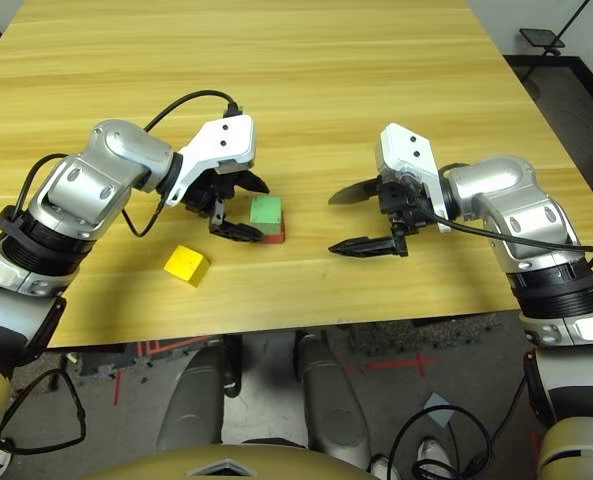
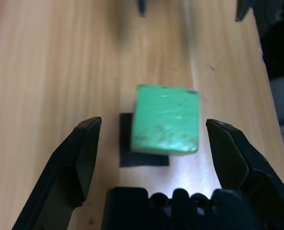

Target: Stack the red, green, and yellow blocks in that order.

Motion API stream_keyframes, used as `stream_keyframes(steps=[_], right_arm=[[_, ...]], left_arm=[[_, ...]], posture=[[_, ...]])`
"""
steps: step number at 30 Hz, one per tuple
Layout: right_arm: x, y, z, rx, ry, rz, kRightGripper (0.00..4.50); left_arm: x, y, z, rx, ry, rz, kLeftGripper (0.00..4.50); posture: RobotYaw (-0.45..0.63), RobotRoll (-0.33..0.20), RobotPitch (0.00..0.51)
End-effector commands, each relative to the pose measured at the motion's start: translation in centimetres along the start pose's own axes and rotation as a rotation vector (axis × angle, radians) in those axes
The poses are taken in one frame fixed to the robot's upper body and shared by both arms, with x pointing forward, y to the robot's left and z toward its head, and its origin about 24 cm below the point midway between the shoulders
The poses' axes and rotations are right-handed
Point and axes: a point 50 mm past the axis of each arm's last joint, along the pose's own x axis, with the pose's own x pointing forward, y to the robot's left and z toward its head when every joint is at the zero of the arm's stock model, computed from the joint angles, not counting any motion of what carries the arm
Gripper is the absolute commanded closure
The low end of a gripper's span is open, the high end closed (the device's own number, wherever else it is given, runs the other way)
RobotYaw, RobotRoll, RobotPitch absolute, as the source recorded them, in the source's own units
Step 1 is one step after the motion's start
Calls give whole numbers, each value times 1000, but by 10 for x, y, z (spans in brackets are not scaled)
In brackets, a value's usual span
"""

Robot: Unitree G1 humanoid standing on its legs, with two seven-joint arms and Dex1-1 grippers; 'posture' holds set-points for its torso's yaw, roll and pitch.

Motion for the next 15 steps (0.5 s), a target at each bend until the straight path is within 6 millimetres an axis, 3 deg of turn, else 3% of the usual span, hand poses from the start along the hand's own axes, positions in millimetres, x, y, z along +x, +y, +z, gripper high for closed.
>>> stream_keyframes(steps=[1,4,8,15], right_arm=[[-4,-1,4,-25,-2,12,0],[-4,-3,4,-31,1,25,0],[-3,-7,8,-47,0,54,0],[1,-19,15,-84,0,80,0]], left_arm=[[-24,-1,-4,-54,-4,84,38],[-51,-8,-19,-186,13,212,38],[-71,-26,-34,-357,52,341,38],[-71,-60,-36,-492,23,417,38]], posture=[[-116,-69,243],[-81,-74,236],[-33,-74,231],[39,-70,231]])
